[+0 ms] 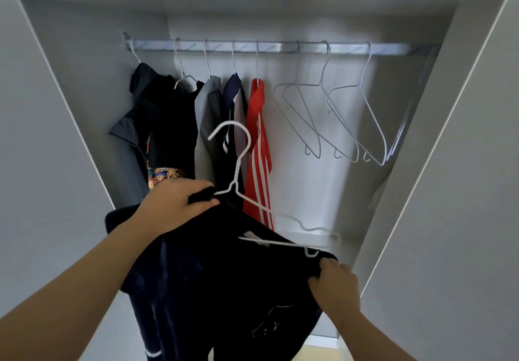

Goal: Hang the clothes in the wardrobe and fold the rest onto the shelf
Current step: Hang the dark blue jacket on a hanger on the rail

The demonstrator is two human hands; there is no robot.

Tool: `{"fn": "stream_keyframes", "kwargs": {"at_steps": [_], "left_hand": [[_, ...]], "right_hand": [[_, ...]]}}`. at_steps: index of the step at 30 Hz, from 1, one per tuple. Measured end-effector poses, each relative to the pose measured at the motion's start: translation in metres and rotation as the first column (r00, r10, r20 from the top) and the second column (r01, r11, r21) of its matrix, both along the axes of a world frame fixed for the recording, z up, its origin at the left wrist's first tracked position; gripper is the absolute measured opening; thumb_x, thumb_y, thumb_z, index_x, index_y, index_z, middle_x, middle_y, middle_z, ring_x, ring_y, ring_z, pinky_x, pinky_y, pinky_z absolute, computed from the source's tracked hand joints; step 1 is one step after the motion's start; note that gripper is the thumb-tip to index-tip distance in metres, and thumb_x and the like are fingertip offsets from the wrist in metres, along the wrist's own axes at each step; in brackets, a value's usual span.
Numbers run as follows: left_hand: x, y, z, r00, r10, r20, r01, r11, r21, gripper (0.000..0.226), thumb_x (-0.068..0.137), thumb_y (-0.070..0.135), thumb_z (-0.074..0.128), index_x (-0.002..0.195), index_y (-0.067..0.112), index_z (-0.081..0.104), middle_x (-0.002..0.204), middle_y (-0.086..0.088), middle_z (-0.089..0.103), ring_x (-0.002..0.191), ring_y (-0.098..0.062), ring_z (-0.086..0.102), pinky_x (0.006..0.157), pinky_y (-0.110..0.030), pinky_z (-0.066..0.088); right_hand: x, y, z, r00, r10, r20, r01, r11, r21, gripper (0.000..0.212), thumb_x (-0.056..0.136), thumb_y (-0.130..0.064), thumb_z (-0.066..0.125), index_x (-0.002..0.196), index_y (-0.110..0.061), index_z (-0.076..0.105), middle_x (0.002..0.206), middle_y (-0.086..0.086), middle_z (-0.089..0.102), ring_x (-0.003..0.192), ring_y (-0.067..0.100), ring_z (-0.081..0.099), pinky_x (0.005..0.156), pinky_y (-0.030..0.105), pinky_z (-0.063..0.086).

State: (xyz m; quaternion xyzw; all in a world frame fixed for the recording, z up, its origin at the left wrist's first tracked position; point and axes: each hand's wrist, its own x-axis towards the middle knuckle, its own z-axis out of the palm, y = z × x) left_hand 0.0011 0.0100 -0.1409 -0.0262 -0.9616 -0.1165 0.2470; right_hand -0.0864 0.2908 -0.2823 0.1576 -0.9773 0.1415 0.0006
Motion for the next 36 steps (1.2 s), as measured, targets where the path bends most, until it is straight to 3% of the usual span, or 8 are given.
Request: {"fn": "stream_keyframes", "kwargs": {"at_steps": [9, 13, 18, 21, 24, 27, 30, 36], "left_hand": [[0.006, -0.015, -0.031, 0.99, 0.081, 0.118, -0.064, 0.989, -0.134, 0.026, 0.087, 0.039, 0.059, 0.106, 0.022, 0.067, 0.087, 0.002, 0.067, 0.083, -0.017, 0.062, 0.066, -0.027, 0.046], [-0.003, 0.003, -0.045, 0.987, 0.014, 0.161, -0.005, 0.998, -0.057, 0.024, 0.088, 0.041, 0.058, 0.106, 0.027, 0.065, 0.09, 0.007, 0.066, 0.086, -0.012, 0.061, 0.064, -0.022, 0.039], [-0.013, 0.025, -0.055, 0.99, -0.04, 0.134, 0.034, 0.998, 0.048, 0.022, 0.086, 0.037, 0.063, 0.102, 0.022, 0.067, 0.084, 0.01, 0.067, 0.079, -0.007, 0.062, 0.06, -0.018, 0.042], [-0.014, 0.027, -0.051, 0.996, -0.035, 0.084, 0.022, 0.987, 0.159, 0.024, 0.083, 0.033, 0.067, 0.103, 0.02, 0.069, 0.073, 0.022, 0.058, 0.069, 0.001, 0.057, 0.056, -0.005, 0.038], [-0.017, 0.033, -0.042, 0.998, -0.044, 0.04, 0.031, 0.959, 0.281, 0.025, 0.08, 0.028, 0.071, 0.102, 0.017, 0.071, 0.065, 0.031, 0.055, 0.063, 0.006, 0.058, 0.059, -0.012, 0.045], [-0.022, 0.045, -0.036, 0.993, -0.12, 0.003, 0.113, 0.941, 0.318, 0.019, 0.079, 0.023, 0.073, 0.096, 0.015, 0.072, 0.064, 0.036, 0.056, 0.07, 0.015, 0.057, 0.059, -0.006, 0.043], [-0.025, 0.052, -0.035, 0.985, -0.171, -0.008, 0.166, 0.942, 0.292, 0.019, 0.08, 0.023, 0.071, 0.097, 0.014, 0.071, 0.066, 0.033, 0.056, 0.073, 0.016, 0.056, 0.062, -0.003, 0.042], [-0.015, 0.036, -0.043, 0.995, -0.059, 0.084, 0.058, 0.998, 0.02, 0.046, 0.082, 0.055, 0.056, 0.115, 0.024, 0.063, 0.091, 0.009, 0.068, 0.083, -0.01, 0.063, 0.065, -0.022, 0.045]], "right_hand": [[-0.003, -0.01, 0.007, 0.998, 0.057, -0.026, -0.061, 0.978, -0.201, 0.01, 0.077, -0.015, 0.052, 0.07, -0.014, 0.044, 0.08, -0.002, 0.052, 0.078, 0.016, 0.049, 0.068, 0.024, 0.04], [0.006, -0.03, 0.019, 0.968, 0.204, -0.146, -0.24, 0.921, -0.305, 0.018, 0.074, -0.012, 0.058, 0.09, -0.003, 0.063, 0.105, 0.001, 0.063, 0.099, 0.019, 0.054, 0.081, 0.016, 0.037], [0.022, -0.048, 0.046, 0.805, 0.372, -0.463, -0.543, 0.776, -0.321, 0.017, 0.053, -0.013, 0.07, 0.069, -0.012, 0.065, 0.107, 0.002, 0.067, 0.089, 0.028, 0.063, 0.082, 0.034, 0.048], [0.013, -0.041, 0.054, 0.851, 0.246, -0.464, -0.406, 0.869, -0.284, 0.031, 0.047, -0.021, 0.081, 0.074, -0.026, 0.067, 0.124, 0.005, 0.059, 0.105, 0.034, 0.058, 0.083, 0.039, 0.038], [0.002, -0.033, 0.055, 0.919, 0.171, -0.355, -0.302, 0.884, -0.356, 0.032, 0.061, -0.017, 0.08, 0.086, -0.021, 0.062, 0.134, 0.008, 0.051, 0.123, 0.032, 0.046, 0.099, 0.045, 0.034], [-0.004, -0.031, 0.056, 0.983, 0.107, -0.149, -0.17, 0.834, -0.524, 0.03, 0.075, -0.016, 0.071, 0.081, -0.021, 0.042, 0.096, 0.001, 0.06, 0.094, 0.023, 0.058, 0.076, 0.026, 0.043], [-0.006, -0.031, 0.061, 0.986, 0.012, -0.169, -0.099, 0.852, -0.515, 0.034, 0.076, -0.021, 0.067, 0.076, -0.024, 0.033, 0.062, -0.007, 0.045, 0.058, 0.016, 0.046, 0.05, 0.024, 0.031], [-0.013, -0.017, 0.064, 0.998, -0.035, -0.056, -0.007, 0.787, -0.617, 0.04, 0.075, -0.005, 0.061, 0.068, -0.027, 0.028, 0.058, -0.002, 0.044, 0.056, 0.017, 0.042, 0.051, 0.031, 0.036]]}}
